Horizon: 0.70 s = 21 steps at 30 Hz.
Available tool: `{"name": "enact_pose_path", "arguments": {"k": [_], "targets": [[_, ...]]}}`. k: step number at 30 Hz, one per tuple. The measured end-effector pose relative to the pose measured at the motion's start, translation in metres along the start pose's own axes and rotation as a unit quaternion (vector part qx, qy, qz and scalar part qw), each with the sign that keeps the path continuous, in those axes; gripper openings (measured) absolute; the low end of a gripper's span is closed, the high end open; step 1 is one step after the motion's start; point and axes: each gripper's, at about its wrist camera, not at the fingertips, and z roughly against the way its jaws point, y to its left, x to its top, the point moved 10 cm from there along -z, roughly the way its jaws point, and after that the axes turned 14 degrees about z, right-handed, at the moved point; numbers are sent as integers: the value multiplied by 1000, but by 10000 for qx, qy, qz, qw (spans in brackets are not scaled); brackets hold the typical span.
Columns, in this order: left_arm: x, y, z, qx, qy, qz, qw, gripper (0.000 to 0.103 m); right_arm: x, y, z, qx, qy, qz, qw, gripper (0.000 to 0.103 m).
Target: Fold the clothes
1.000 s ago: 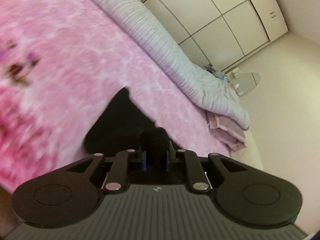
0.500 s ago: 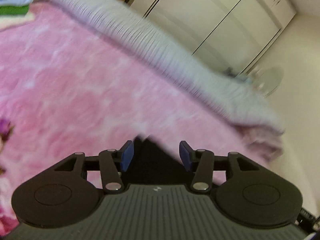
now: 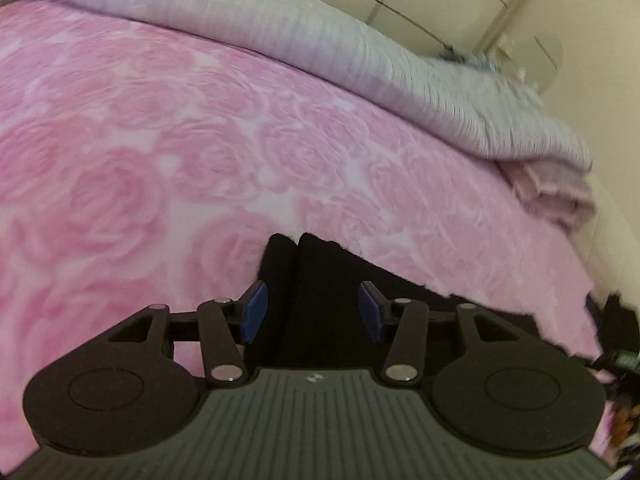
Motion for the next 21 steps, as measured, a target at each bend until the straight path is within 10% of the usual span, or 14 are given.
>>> {"name": "enact_pose_path", "arguments": {"k": [4, 7, 14, 21], "targets": [[-6, 2, -28, 73, 145, -160, 9997, 37, 3, 4, -15, 15, 193, 208, 9996, 29], [-8, -2, -22, -100, -29, -345, 9993, 7, 7, 11, -19, -119, 146, 578, 9981, 13], [3, 0, 8, -380, -614, -110, 9973, 5, 28, 53, -6, -98, -660, 1750, 9823, 11], [11, 8, 5, -102, -847, -190, 9962, 6, 42, 60, -49, -431, -424, 1858, 9807, 11]]}}
